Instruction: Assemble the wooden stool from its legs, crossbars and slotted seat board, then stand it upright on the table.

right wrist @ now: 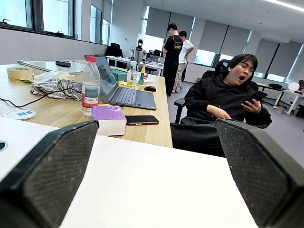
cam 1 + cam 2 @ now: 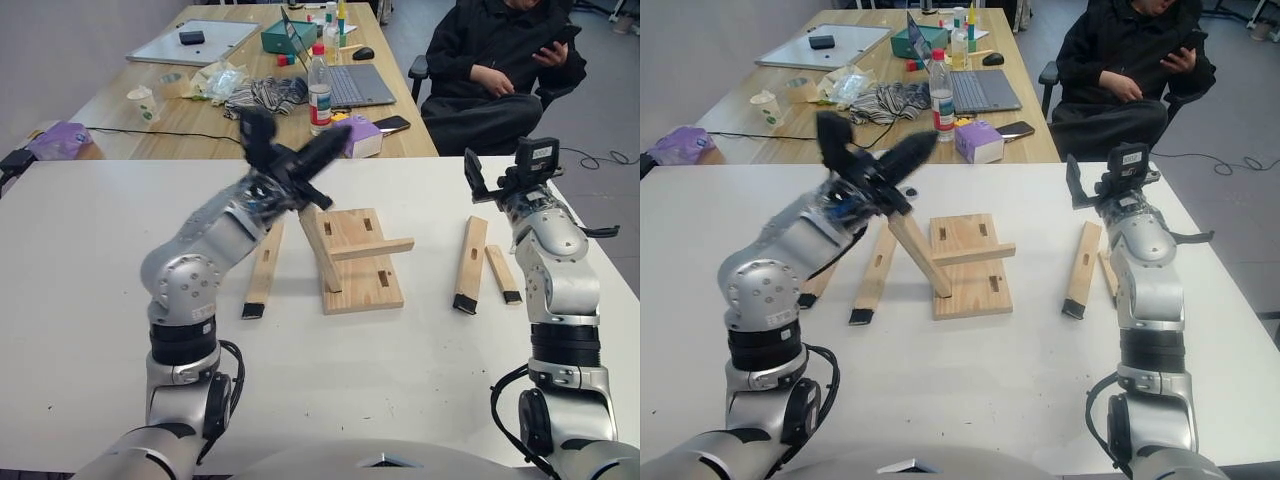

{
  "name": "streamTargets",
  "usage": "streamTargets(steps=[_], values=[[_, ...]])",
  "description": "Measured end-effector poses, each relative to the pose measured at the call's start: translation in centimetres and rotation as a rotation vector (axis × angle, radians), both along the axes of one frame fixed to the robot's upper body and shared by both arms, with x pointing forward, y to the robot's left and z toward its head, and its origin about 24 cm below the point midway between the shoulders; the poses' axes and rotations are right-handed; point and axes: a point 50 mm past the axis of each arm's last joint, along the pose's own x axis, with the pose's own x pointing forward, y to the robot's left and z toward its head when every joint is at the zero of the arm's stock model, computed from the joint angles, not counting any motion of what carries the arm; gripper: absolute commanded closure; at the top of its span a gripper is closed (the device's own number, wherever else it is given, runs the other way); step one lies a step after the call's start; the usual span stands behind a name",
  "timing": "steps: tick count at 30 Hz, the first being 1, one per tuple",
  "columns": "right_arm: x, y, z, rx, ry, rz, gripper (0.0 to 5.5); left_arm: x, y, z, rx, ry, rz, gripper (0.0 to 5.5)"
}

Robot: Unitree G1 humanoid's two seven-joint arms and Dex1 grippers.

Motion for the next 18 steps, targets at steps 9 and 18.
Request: streamTargets(steps=[9,18], values=[[-0.3,-0.5,-0.4,0.014,0.009,-0.024,0.99,1.4,11.4,-14.0,0.719,0.664,0.616,4.17],[-0.3,-0.4,-0.6,0.013,0.017,-0.021,0.99,0.3,12.2,-17.5,0.762,0.766,0.531,2.69]])
